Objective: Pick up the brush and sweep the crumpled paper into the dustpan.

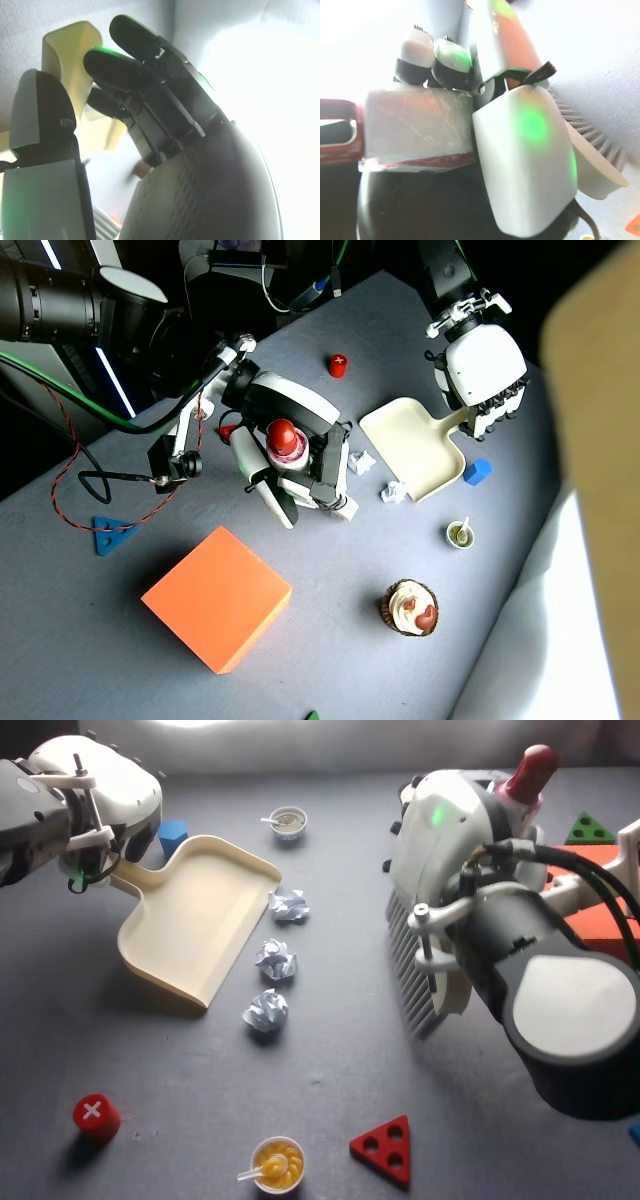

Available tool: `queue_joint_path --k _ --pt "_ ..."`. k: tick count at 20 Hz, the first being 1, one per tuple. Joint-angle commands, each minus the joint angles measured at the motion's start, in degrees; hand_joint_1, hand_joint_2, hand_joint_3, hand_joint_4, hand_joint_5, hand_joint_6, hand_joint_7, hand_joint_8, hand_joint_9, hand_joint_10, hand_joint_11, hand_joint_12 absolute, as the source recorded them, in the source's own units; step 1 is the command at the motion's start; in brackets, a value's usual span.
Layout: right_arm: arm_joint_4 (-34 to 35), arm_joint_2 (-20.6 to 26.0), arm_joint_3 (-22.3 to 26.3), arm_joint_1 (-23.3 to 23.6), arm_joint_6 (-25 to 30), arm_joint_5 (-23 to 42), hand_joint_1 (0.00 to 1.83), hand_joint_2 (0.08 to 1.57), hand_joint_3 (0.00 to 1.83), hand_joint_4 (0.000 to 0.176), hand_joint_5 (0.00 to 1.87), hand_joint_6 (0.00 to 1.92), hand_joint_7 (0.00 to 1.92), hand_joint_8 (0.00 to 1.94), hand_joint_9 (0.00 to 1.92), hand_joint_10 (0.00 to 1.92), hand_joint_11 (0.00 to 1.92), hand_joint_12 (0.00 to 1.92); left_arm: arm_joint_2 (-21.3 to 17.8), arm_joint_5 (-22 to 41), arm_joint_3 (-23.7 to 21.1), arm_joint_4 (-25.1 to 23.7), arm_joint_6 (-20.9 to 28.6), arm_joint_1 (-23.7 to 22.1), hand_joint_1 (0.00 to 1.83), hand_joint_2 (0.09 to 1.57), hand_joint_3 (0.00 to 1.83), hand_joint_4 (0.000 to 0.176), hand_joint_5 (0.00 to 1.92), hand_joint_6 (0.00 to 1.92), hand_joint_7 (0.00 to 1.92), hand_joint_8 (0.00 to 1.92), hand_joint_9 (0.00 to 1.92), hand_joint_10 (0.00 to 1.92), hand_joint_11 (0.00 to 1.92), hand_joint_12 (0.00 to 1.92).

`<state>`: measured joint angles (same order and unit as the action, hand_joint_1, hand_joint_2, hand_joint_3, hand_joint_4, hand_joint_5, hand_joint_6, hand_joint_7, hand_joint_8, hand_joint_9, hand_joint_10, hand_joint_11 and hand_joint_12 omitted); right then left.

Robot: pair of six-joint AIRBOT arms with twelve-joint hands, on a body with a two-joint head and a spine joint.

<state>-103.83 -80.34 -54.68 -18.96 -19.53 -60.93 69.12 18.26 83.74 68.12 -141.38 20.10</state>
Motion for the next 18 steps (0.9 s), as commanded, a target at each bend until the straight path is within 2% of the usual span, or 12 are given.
queue_joint_path --k 1,4,7,9,10,14,18 --pt "-4.66 0.02 -0.17 1.25 -1.19 -4.42 1.63 1.17 0.0 0.176 0.96 1.92 1.01 1.94 1.16 1.92 1.26 1.92 -0.4 3.81 0.06 -1.81 -0.62 -0.83 1.39 1.07 0.0 0.0 0.94 0.94 1.15 0.56 1.08 1.03 0.92 0.81" --pt "-0.25 -0.87 -0.28 3.87 -3.51 -7.12 1.62 1.17 0.0 0.176 0.96 1.92 1.01 1.94 1.14 1.92 1.24 1.92 -0.42 3.85 -0.2 -1.82 -0.63 -0.82 1.39 1.07 0.0 0.0 0.94 0.96 1.15 0.56 1.06 1.05 0.93 0.78" --pt "0.77 -2.3 -0.14 4.63 -5.1 -8.81 1.62 1.17 0.0 0.176 0.92 1.92 0.98 1.94 1.14 1.92 1.24 1.92 -0.45 3.85 -0.26 -1.92 -0.64 -0.83 1.39 1.07 0.0 0.0 0.94 0.96 1.14 0.58 1.05 1.06 0.89 0.83" --pt "1.93 -3.53 -0.07 5.19 -5.7 -9.71 1.61 1.17 0.0 0.176 0.93 1.92 0.99 1.94 1.16 1.92 1.25 1.92 -0.59 3.76 -0.44 -2.16 -0.65 -0.82 1.39 1.06 0.0 0.0 0.96 0.93 1.16 0.54 1.06 1.05 0.91 0.81" --pt "2.17 -4.24 -0.08 5.34 -6.01 -9.98 1.62 1.16 0.0 0.176 0.93 1.92 1.0 1.94 1.16 1.92 1.26 1.92 -0.6 3.76 -0.51 -2.19 -0.68 -0.81 1.39 1.07 0.0 0.0 0.93 0.96 1.15 0.58 1.05 1.06 0.91 0.8" --pt "4.57 -7.27 -1.0 5.7 -5.74 -11.17 1.61 1.17 0.0 0.176 0.92 1.92 0.99 1.94 1.14 1.92 1.24 1.92 -0.57 3.98 -0.8 -2.04 -0.71 -0.75 1.39 1.08 0.0 0.0 0.92 0.98 1.12 0.62 1.04 1.09 0.89 0.83" --pt "5.45 -9.92 -2.85 5.55 -5.14 -11.27 1.61 1.17 0.0 0.176 0.94 1.92 1.01 1.94 1.17 1.92 1.26 1.92 -0.36 4.19 -0.86 -1.65 -0.71 -0.43 1.39 1.07 0.0 0.0 0.93 0.97 1.14 0.58 1.04 1.08 0.89 0.85"
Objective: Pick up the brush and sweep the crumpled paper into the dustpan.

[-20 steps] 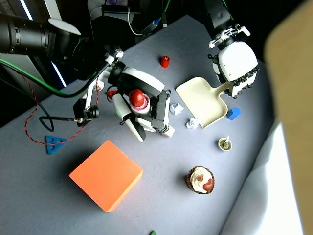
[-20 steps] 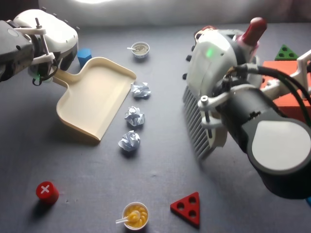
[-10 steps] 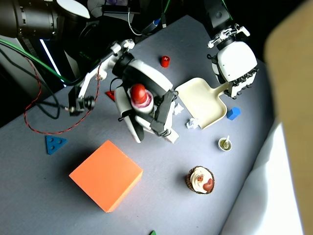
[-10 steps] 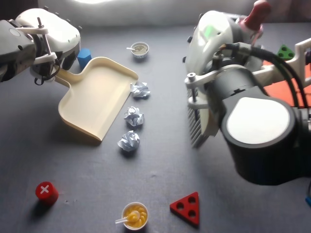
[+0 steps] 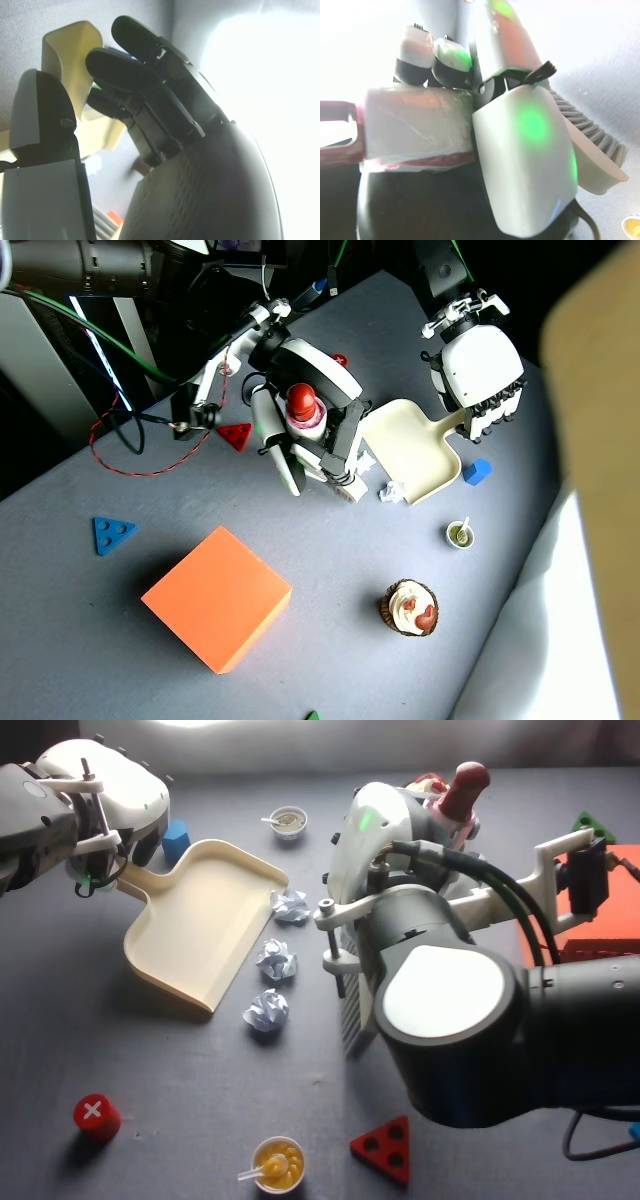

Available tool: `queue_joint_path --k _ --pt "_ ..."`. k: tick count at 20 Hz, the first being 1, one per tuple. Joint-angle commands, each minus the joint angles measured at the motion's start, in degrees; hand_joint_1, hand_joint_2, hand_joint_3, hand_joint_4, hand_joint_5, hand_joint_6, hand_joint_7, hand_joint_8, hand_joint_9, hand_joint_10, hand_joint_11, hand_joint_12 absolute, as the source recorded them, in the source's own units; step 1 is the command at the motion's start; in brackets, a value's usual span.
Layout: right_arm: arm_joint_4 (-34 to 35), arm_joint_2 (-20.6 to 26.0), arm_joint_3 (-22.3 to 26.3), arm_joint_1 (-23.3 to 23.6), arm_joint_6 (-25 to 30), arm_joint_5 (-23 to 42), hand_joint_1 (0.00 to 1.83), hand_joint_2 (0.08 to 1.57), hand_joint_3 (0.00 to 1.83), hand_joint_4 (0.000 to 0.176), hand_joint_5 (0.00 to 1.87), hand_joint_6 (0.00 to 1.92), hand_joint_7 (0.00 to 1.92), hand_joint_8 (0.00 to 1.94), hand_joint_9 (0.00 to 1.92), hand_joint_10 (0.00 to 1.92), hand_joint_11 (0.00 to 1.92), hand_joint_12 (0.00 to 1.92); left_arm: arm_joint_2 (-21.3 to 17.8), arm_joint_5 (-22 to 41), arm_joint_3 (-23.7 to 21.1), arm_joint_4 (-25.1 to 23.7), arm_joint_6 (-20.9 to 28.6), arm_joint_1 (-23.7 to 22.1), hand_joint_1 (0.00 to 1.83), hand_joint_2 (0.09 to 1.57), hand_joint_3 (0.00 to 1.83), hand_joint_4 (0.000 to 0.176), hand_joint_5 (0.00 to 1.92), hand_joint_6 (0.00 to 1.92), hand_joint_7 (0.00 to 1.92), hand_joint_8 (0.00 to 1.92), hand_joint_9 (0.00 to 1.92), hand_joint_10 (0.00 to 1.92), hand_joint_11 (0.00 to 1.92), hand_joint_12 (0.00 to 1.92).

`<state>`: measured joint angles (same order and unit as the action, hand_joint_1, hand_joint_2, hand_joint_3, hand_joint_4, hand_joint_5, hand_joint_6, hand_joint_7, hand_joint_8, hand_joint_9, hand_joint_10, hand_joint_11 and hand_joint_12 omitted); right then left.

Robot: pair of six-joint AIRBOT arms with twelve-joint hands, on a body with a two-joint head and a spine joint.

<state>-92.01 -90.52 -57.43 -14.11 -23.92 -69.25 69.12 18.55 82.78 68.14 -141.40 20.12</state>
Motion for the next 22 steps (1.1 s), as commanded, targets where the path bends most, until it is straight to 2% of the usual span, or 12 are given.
queue_joint_path --k 1,9,17,22 --pt "-6.34 -0.1 -0.31 0.5 -0.61 -2.94 1.61 1.17 0.0 0.176 0.94 1.92 1.01 1.94 1.17 1.92 1.26 1.92 -0.37 3.9 0.04 -1.62 -0.69 -0.31 1.39 1.07 0.0 0.0 0.93 0.97 1.14 0.58 1.04 1.08 0.89 0.85" --pt "-7.29 -3.08 -3.83 -1.59 0.68 -1.94 1.6 1.17 0.0 0.176 0.94 1.92 1.02 1.94 1.16 1.92 1.25 1.92 -0.4 3.93 -0.29 -1.25 -0.69 0.44 1.39 1.06 0.0 0.0 0.97 0.9 1.18 0.52 1.07 1.04 0.91 0.84" --pt "-8.85 -6.73 -7.99 -2.43 3.05 -0.27 1.62 1.18 0.0 0.176 0.96 1.92 1.02 1.94 1.17 1.92 1.26 1.92 -0.18 4.41 -0.61 -1.29 -0.21 1.16 1.39 1.07 0.0 0.0 0.94 0.97 1.14 0.58 1.04 1.07 0.88 0.84" --pt "-10.24 -7.55 -9.48 -2.26 5.0 1.01 1.64 1.17 0.0 0.176 0.93 1.92 0.99 1.94 1.15 1.92 1.25 1.92 0.18 4.59 -0.52 -1.31 -0.2 1.29 1.39 1.06 0.0 0.0 0.95 0.92 1.17 0.53 1.06 1.06 0.9 0.84"
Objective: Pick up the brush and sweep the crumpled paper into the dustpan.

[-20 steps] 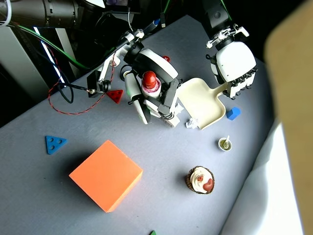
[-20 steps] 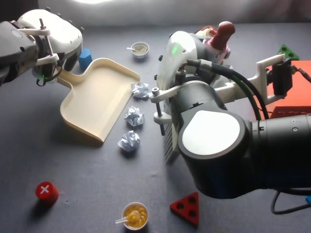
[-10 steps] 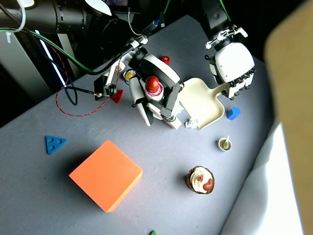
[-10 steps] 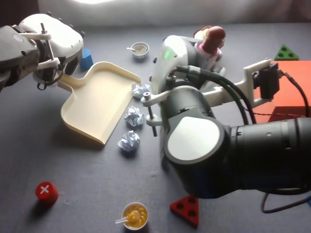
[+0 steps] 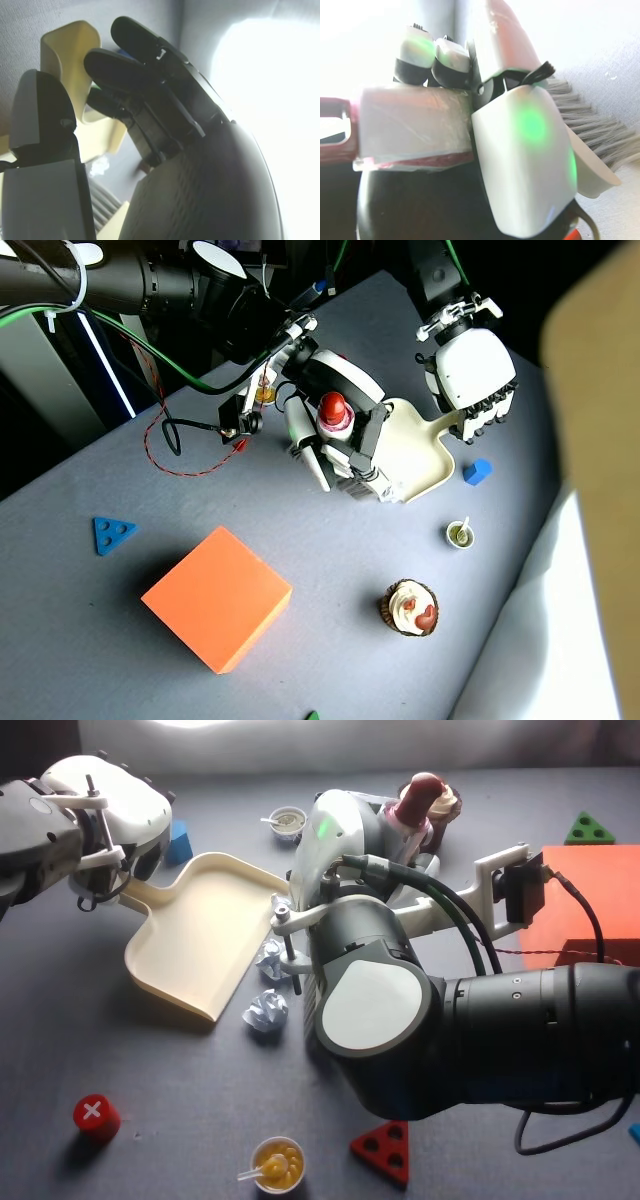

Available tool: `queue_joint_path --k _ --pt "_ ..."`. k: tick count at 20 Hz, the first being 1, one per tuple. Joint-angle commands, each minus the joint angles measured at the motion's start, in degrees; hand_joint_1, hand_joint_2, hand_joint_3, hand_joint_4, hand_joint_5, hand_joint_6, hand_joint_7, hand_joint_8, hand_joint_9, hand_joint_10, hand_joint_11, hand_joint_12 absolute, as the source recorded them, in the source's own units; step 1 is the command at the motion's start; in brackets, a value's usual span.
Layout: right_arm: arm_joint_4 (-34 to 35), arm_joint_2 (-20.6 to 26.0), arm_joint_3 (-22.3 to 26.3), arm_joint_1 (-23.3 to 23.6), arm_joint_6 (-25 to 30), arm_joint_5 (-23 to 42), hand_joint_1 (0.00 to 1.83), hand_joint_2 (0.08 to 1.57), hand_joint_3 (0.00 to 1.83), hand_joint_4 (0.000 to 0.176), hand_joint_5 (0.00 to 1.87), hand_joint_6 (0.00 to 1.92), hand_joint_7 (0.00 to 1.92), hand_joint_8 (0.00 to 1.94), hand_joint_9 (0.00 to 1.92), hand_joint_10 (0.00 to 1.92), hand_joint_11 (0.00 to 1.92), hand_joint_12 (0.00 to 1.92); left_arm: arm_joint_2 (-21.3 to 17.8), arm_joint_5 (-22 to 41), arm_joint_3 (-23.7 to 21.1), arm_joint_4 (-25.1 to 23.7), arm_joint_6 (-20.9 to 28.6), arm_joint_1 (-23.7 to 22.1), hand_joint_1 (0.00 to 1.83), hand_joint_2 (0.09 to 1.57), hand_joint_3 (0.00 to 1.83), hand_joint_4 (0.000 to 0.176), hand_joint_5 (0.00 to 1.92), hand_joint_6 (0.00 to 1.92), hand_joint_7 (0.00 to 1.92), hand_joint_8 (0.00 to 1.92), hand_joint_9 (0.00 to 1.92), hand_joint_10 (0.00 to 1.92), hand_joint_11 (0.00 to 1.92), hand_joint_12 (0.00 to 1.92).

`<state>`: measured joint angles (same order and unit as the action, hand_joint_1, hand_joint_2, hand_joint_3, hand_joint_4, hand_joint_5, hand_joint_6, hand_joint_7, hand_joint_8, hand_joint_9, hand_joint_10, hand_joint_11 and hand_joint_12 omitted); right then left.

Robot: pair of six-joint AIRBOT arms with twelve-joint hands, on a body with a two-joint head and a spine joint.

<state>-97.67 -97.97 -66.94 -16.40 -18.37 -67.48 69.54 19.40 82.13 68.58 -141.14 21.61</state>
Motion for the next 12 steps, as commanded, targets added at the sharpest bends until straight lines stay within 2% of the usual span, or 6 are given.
queue_joint_path --k 1,9,12 --pt "-5.06 -0.15 0.02 0.09 -0.06 -0.58 1.64 1.17 0.0 0.176 0.93 1.92 0.99 1.94 1.15 1.92 1.25 1.92 -0.15 3.79 0.18 -1.77 -0.47 -0.2 1.39 1.06 0.0 0.0 0.96 0.9 1.19 0.5 1.08 1.04 0.92 0.83" --pt "-9.17 -0.35 -0.7 0.5 4.12 -0.07 1.63 1.16 0.0 0.176 0.95 1.92 1.02 1.94 1.16 1.92 1.26 1.92 0.08 4.02 0.33 -1.94 -0.47 -0.21 1.39 1.07 0.0 0.0 0.94 0.91 1.15 0.58 1.07 1.06 0.94 0.83" --pt "-11.88 -0.35 -1.1 0.53 6.62 -0.07 1.61 1.17 0.0 0.176 0.95 1.92 1.02 1.94 1.16 1.92 1.25 1.92 0.08 4.09 0.42 -2.02 -0.47 -0.3 1.39 1.08 0.0 0.0 0.91 0.96 1.12 0.64 1.03 1.11 0.89 0.84"
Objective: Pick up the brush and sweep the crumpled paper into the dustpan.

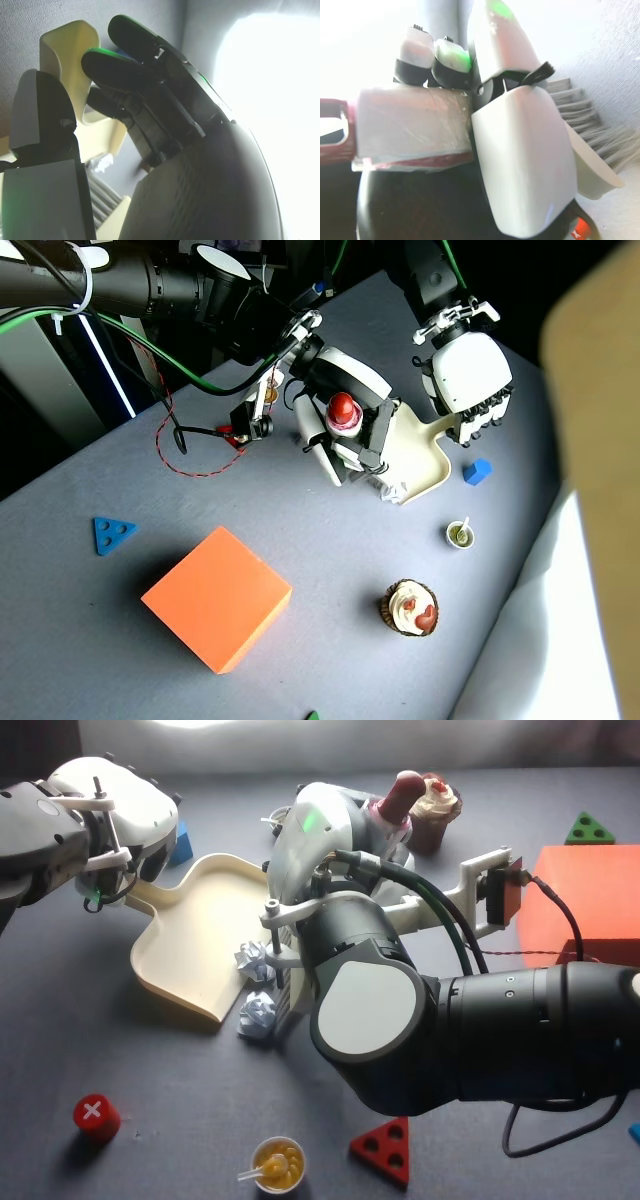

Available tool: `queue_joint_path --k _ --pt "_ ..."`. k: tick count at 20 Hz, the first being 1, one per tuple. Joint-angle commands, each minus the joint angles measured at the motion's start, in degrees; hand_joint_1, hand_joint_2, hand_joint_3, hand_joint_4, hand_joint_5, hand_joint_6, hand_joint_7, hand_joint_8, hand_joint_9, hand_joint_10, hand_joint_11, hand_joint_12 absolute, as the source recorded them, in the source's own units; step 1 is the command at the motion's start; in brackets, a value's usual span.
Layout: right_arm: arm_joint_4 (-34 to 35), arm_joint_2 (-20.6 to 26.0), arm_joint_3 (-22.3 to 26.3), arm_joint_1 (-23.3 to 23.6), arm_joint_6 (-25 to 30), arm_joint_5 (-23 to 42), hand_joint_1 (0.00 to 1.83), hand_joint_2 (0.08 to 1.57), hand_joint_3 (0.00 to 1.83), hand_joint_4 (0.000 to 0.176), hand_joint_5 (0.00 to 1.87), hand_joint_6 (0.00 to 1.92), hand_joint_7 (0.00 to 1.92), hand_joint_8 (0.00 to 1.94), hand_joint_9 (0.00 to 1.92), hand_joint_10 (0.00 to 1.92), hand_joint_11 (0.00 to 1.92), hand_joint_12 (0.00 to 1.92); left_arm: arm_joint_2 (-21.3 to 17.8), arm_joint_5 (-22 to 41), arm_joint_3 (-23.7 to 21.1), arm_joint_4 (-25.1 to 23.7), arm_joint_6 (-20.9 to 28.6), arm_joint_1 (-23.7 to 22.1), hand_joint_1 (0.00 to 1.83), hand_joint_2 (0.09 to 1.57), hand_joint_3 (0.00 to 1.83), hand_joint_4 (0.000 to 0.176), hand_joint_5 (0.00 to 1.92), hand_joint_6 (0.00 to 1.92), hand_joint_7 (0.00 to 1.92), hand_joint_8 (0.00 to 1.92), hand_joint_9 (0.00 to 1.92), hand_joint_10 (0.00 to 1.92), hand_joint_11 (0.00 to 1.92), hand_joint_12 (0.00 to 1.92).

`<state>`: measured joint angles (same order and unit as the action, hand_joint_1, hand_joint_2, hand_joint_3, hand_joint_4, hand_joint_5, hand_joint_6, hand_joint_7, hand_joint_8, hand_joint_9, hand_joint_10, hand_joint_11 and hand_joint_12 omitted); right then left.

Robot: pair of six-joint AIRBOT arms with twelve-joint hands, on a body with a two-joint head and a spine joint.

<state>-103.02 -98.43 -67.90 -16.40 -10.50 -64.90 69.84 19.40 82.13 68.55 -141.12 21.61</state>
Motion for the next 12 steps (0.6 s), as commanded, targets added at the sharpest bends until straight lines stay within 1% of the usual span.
queue_joint_path --k 1,4,6,9,10,12 --pt "-7.9 0.11 -0.33 0.53 0.03 -2.62 1.61 1.17 0.0 0.176 0.93 1.92 1.01 1.94 1.16 1.92 1.25 1.92 -0.23 4.1 0.44 -2.0 -0.49 -0.31 1.39 1.08 0.0 0.0 0.9 0.99 1.11 0.66 1.02 1.12 0.85 0.88" --pt "-9.41 -0.09 -1.25 0.67 1.78 -2.5 1.61 1.17 0.0 0.176 0.91 1.92 0.99 1.94 1.15 1.92 1.25 1.92 -0.22 4.1 0.42 -2.0 -0.49 -0.31 1.39 1.07 0.0 0.0 0.91 0.97 1.14 0.6 1.04 1.08 0.88 0.84" --pt "-12.34 -0.11 -1.81 0.65 5.15 -2.46 1.61 1.17 0.0 0.176 0.91 1.92 1.0 1.94 1.16 1.92 1.25 1.92 -0.23 4.14 0.39 -2.11 -0.49 -0.31 1.39 1.07 0.0 0.0 0.92 0.96 1.15 0.58 1.05 1.07 0.91 0.83" --pt "-15.14 -0.1 -2.45 0.65 8.07 -2.74 1.62 1.17 0.0 0.176 0.91 1.92 1.01 1.94 1.17 1.92 1.24 1.92 -0.23 4.23 0.46 -2.14 -0.49 -0.31 1.39 1.06 0.0 0.0 0.95 0.93 1.18 0.52 1.05 1.07 0.89 0.84" --pt "-17.12 0.07 -2.38 0.65 9.59 -3.23 1.61 1.17 0.0 0.176 0.91 1.92 1.01 1.94 1.16 1.92 1.24 1.92 -0.29 4.24 0.44 -2.17 -0.49 -0.31 1.39 1.06 0.0 0.0 0.95 0.92 1.17 0.53 1.06 1.06 0.89 0.84" --pt "-17.68 0.26 -1.69 0.68 9.26 -3.44 1.63 1.18 0.0 0.176 0.9 1.92 1.0 1.94 1.16 1.92 1.25 1.92 -0.42 4.18 0.36 -2.17 -0.49 -0.31 1.39 1.06 0.0 0.0 0.97 0.9 1.17 0.54 1.05 1.08 0.89 0.85"
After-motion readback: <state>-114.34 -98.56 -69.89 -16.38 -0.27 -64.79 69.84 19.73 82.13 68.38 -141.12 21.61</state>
